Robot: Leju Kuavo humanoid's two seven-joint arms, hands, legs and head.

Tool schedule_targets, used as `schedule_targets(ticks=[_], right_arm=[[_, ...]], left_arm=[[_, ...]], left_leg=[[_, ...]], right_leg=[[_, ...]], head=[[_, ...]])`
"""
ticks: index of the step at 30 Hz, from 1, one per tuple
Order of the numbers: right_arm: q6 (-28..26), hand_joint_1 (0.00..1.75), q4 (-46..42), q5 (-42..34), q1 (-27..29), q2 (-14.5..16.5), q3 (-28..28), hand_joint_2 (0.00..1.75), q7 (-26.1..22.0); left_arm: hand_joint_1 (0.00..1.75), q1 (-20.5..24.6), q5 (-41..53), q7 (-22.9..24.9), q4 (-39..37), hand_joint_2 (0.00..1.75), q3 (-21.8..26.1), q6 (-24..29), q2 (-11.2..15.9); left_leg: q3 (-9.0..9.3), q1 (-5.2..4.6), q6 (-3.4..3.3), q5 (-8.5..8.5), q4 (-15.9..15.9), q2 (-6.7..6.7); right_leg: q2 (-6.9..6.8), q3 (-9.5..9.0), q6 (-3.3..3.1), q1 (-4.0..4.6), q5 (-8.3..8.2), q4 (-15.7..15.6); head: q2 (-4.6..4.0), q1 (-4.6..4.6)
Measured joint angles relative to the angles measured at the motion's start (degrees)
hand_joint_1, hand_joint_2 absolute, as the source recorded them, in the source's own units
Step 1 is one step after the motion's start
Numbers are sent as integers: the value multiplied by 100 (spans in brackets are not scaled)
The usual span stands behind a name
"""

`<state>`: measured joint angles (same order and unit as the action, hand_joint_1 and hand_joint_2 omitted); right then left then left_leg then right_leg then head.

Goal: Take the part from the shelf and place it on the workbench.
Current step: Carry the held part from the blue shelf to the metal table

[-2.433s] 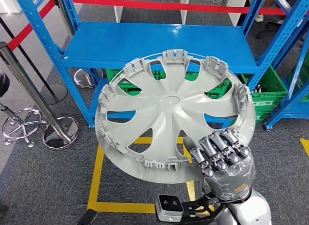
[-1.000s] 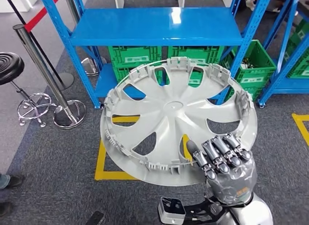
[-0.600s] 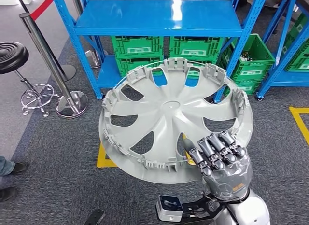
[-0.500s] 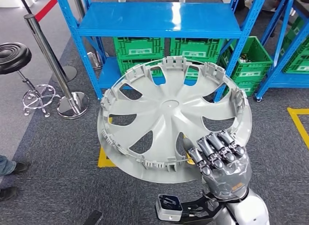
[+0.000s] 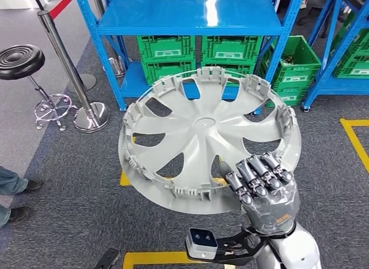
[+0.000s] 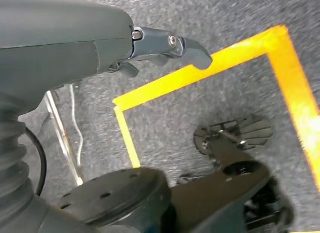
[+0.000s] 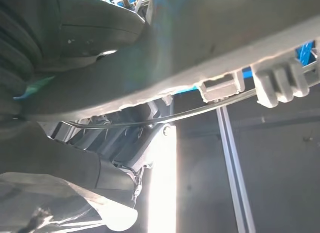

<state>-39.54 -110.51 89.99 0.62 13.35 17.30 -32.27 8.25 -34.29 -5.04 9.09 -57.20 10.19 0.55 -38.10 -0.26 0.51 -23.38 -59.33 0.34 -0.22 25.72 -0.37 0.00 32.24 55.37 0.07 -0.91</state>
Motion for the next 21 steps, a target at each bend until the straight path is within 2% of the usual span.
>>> schedule_targets(ticks=[1,3,4,5,6,8,10,13,15,17,19,20,21], right_arm=[[0,175,20,0,-7,0,6,175,17],[0,175,62,0,-31,-1,31,175,49],[0,175,82,0,-45,-1,45,175,62],[0,175,100,0,-56,-2,60,175,74],[0,175,113,0,-62,-2,71,175,83],[0,175,125,0,-62,-2,85,175,91],[0,175,131,0,-76,-2,94,175,94],[0,175,145,0,-105,-3,103,175,102],[0,175,150,0,-117,-10,103,175,106],[0,175,157,0,-127,-21,103,175,106],[0,175,173,0,-130,-34,103,175,106],[0,175,183,0,-128,-43,102,175,107],[0,175,192,0,-128,-51,102,175,107]], left_arm=[[0,-4,0,14,0,175,0,-3,5],[0,-7,0,38,0,175,0,-9,4],[0,-4,-1,50,0,175,0,-10,4],[0,-2,-1,59,0,175,0,-10,5],[0,-2,-2,68,0,175,0,-9,7],[0,-1,-4,73,0,175,0,-9,13],[0,1,-9,76,0,175,0,-9,22],[0,0,-32,114,0,175,0,-9,22],[0,8,-49,145,0,175,1,-4,15],[0,11,-54,163,0,175,3,3,14],[0,6,-56,172,0,175,4,6,15],[0,4,-57,174,0,175,4,7,13],[0,3,-57,175,0,175,4,7,10]], left_leg=[[-59,13,32,-235,-216,-5],[-209,30,74,-722,-879,-7],[-257,39,84,-830,-1176,-7],[-246,44,85,-812,-1335,-7],[-152,47,77,-694,-1301,-7],[245,45,32,-411,-734,-13],[560,24,-21,-323,-173,-25],[622,8,-72,-359,66,-25],[646,35,-136,-353,199,-19],[630,45,-197,-324,252,-16],[591,41,-214,-300,250,-15],[580,42,-213,-290,246,-14],[572,44,-209,-283,240,-14]], right_leg=[[-9,36,-37,-3,-47,-2],[-20,101,-79,12,-128,5],[-23,140,-90,20,-164,14],[-23,180,-87,25,-198,30],[-21,227,-82,29,-223,54],[-18,319,-66,29,-244,119],[-22,397,-29,38,-256,177],[-27,477,70,40,-281,224],[-12,596,130,43,-143,413],[10,877,182,26,180,998],[14,1168,220,-1,438,1664],[13,1222,235,-13,435,1789],[12,1173,246,-26,323,1696]], head=[[0,-7],[0,-17],[0,-17],[0,-17],[0,-18],[0,-17],[0,-15],[0,-17],[0,-1],[0,31],[0,48],[0,48],[0,49]])
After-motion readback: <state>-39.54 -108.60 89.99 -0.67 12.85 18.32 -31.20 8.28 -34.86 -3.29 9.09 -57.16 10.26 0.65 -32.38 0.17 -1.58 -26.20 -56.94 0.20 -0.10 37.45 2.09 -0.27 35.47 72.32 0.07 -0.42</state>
